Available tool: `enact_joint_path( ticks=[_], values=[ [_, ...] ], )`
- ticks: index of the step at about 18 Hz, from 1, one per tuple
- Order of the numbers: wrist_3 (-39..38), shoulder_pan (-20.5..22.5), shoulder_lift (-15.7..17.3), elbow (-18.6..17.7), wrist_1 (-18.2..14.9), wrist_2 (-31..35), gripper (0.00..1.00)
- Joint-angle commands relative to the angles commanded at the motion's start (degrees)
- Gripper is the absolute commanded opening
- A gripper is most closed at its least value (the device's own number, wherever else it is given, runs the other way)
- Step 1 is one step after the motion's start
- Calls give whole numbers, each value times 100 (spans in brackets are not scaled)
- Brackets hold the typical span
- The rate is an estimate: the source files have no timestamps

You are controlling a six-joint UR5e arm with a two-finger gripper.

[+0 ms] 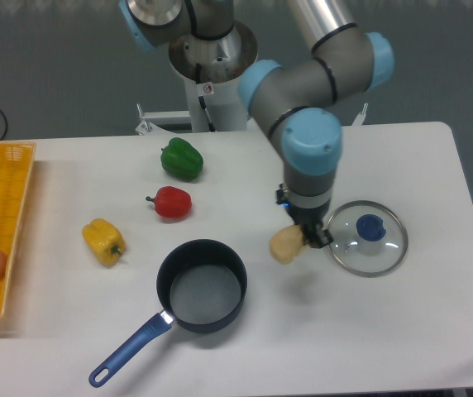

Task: Place the bread in the pot
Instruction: 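Lift the held bread slice away from the glass lid, then carry the bread slice over the dark blue saucepan and lower it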

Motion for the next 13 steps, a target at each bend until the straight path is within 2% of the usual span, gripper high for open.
enact_joint_path(
  ticks=[6,13],
  values=[
    [-861,-554,-35,26,61,-26,40],
    [-1442,-1002,-149,35,88,-18,40]
  ],
)
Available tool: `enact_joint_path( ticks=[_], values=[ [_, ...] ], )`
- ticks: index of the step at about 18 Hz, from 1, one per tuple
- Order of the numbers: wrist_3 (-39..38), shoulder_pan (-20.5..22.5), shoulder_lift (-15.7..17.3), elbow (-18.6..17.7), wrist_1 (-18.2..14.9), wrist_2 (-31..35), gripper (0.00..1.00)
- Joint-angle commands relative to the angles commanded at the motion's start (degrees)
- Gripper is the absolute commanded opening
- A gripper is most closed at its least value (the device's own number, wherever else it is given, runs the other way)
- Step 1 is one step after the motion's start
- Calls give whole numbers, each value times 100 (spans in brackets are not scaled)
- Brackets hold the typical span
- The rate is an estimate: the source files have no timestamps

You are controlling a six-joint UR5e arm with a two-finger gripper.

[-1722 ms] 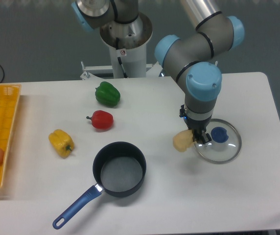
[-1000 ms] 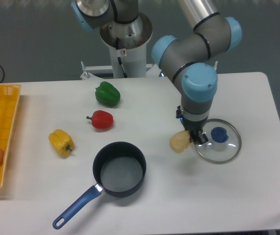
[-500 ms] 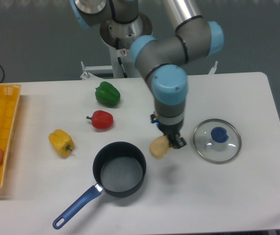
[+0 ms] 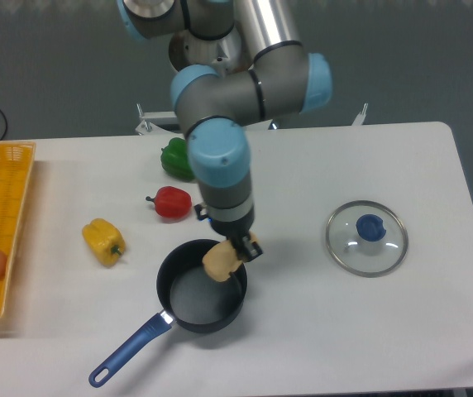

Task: Place the bread in the pot
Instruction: 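Carry the bread slice over the dark blue saucepan and lower it, then open the gripper to release the bread into the saucepan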

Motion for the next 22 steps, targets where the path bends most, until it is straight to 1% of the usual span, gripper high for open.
enact_joint_path(
  ticks=[1,4,6,10,12,13,16,19,20,22],
  values=[
    [-44,-53,-52,0,17,0,40],
    [-237,-202,-307,35,324,44,40],
    [-290,-211,-430,35,474,44,40],
    [-370,-247,-580,158,510,53,41],
    [-370,-247,-580,176,510,53,47],
    [-370,-247,-589,176,510,44,52],
    [-352,-247,-633,176,553,53,53],
    [-344,-247,-668,176,598,53,70],
    [-343,-247,-668,176,598,53,73],
    [-352,-247,-651,176,589,53,76]
  ],
)
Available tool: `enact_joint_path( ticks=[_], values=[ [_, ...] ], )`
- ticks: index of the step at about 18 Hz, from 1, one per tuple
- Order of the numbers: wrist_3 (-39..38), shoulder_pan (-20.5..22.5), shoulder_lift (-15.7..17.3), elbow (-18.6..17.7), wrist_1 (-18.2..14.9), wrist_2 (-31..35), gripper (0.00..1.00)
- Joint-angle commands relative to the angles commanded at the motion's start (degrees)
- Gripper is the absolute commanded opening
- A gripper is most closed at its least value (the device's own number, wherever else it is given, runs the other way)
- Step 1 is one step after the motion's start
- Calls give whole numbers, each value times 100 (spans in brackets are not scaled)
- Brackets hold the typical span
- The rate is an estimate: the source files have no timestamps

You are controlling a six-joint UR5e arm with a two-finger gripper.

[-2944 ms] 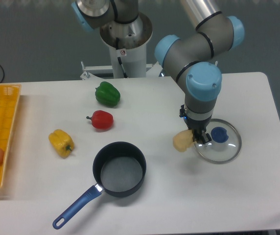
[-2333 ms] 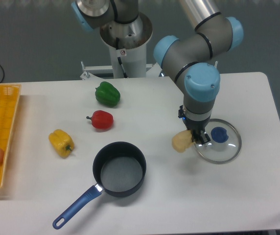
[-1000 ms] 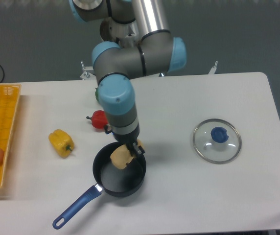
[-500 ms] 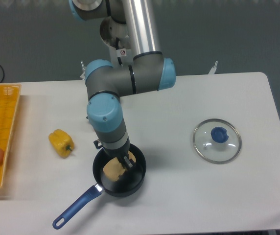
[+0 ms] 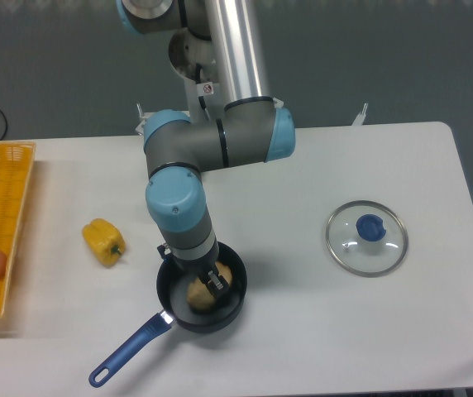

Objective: Place the bread in the pot

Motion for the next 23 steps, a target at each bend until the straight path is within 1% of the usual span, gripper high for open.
enact_joint_path(
  ticks=[1,2,3,7,10,13,14,17,19,21,23],
  values=[
    [0,0,9,0,0,0,82],
    [9,0,18,0,17,9,99],
    [9,0,35,0,0,9,100],
    [0,35,219,26,-18,61,100],
    [26,70,378,-53,-70,394,100],
    [157,245,422,-53,-79,457,100],
    [332,342,439,-53,-140,448,100],
    [1140,702,562,-53,-465,396,100],
    [1606,878,598,-61,-606,387,100],
    [2177,1036,607,-62,-650,369,100],
    [2495,1247,607,-62,-642,177,100]
  ],
)
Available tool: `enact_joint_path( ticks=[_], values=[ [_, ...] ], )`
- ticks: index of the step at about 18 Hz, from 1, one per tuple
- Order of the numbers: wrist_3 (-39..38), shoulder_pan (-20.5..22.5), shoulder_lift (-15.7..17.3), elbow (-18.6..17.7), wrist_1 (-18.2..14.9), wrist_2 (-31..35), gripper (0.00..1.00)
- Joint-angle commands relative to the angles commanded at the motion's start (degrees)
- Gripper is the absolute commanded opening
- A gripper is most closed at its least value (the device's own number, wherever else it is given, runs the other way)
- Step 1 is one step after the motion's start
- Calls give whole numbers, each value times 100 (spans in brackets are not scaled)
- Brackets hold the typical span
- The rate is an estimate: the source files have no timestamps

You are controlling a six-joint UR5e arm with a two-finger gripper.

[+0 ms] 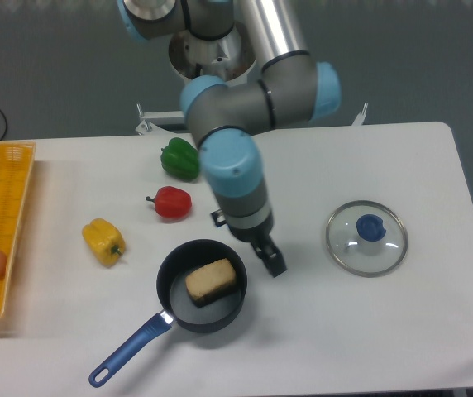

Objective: Place the bread in the pot

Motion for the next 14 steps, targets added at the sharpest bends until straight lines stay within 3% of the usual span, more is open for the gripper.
enact_joint_path(
  ticks=[7,10,14],
  values=[
    [1054,466,-228,61,79,-431,100],
    [1161,660,-412,88,360,-449,100],
    [1161,687,-422,53,404,-406,100]
  ],
)
